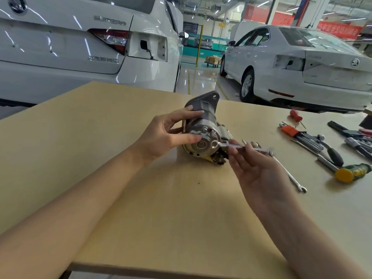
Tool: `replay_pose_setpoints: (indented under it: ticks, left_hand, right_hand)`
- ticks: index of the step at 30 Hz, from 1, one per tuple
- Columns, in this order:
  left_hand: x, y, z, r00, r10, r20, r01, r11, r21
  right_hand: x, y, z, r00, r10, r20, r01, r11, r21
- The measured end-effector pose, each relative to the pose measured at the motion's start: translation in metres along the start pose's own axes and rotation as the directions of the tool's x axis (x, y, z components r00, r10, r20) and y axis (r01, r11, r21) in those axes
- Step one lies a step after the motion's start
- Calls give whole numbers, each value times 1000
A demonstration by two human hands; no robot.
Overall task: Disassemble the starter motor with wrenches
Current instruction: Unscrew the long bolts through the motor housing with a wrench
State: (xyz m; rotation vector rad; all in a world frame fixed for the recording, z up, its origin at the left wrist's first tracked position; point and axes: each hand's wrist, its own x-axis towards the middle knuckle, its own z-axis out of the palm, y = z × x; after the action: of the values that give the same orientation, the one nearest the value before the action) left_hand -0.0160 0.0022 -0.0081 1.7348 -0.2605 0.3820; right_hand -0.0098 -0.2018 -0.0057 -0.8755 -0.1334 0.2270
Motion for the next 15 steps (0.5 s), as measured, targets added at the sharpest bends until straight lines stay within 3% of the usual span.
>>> replay_pose_setpoints:
  ticks: [4, 10, 15]
  left_hand:
    - [-3, 3, 3, 998, 13, 64, -19, 995, 93]
    - [-8, 8, 16, 1000, 30, 1, -30, 977, 210]
    - [-4, 4, 19, 994, 94, -54, -82, 976, 199]
  right_hand:
    - [2, -1, -1, 983, 179, -40, -165, 958, 235]
    - [-2, -1, 0, 973, 225, -43, -208, 947, 244]
    - [-2, -2, 1, 972, 234, -26, -218, 936, 277]
